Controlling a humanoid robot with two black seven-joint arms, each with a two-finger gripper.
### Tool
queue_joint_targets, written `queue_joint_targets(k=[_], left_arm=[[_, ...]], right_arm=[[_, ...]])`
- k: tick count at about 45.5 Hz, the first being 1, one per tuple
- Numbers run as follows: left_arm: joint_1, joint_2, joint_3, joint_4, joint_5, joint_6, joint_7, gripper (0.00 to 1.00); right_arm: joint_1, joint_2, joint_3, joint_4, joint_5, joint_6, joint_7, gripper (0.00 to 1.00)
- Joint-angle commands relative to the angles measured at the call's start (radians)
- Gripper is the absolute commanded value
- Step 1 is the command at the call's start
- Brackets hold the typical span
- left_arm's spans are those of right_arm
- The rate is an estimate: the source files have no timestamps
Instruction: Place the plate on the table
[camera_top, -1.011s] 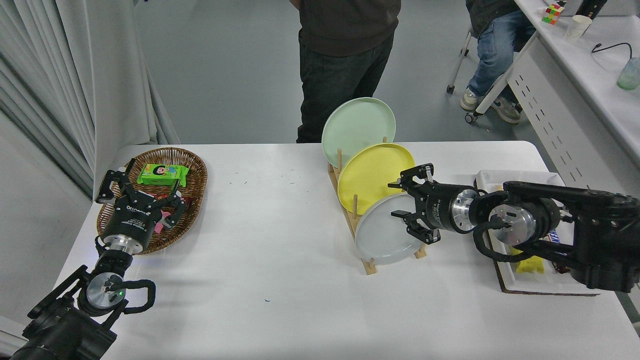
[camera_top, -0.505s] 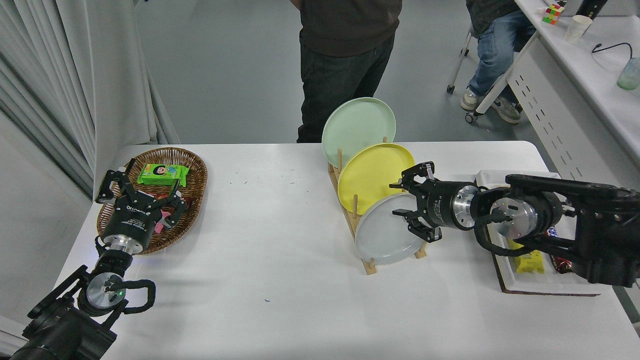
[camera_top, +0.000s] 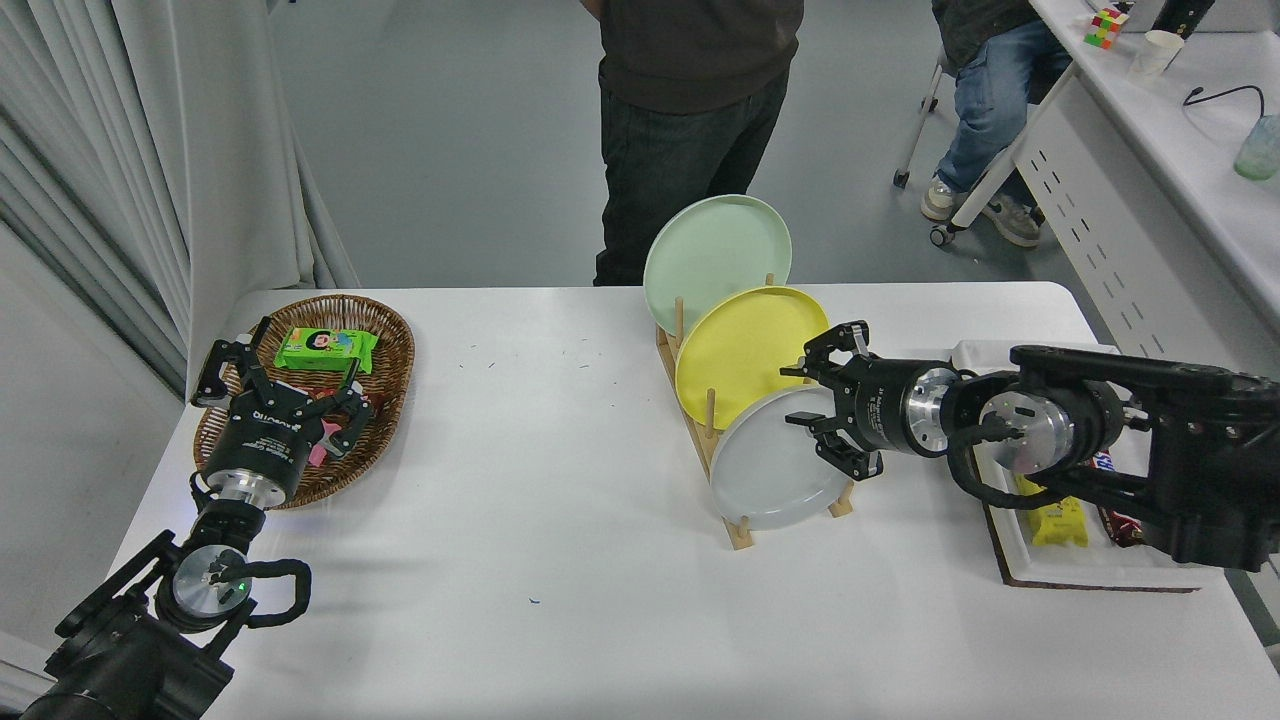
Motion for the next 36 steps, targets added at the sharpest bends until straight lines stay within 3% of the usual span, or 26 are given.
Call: queue_joint_targets(k=[1, 17, 21, 26, 36], left_arm=[[0.0, 0.0, 0.0, 0.0, 0.001, 0.0, 0.0, 0.98], [0.0, 0.0, 0.0, 0.0, 0.0, 0.0, 0.0, 0.98], [0.0, 0.0, 0.0, 0.0, 0.001, 0.0, 0.002, 0.98], [0.0, 0.0, 0.0, 0.0, 0.0, 0.0, 0.0, 0.98], [0.0, 0.0, 0.0, 0.0, 0.0, 0.0, 0.0, 0.98]], right_arm=[[0.0, 0.0, 0.001, -0.007, 0.0, -0.002, 0.0, 0.45], [0.002, 0.0, 0.001, -0.008, 0.002, -0.002, 0.0, 0.43], [0.002, 0.0, 0.001, -0.007, 0.002, -0.002, 0.0, 0.41], [0.003, 0.0, 0.001, -0.005, 0.003, 0.0, 0.0, 0.32], [0.003, 0.0, -0.001, -0.002, 0.008, 0.003, 0.0, 0.32]])
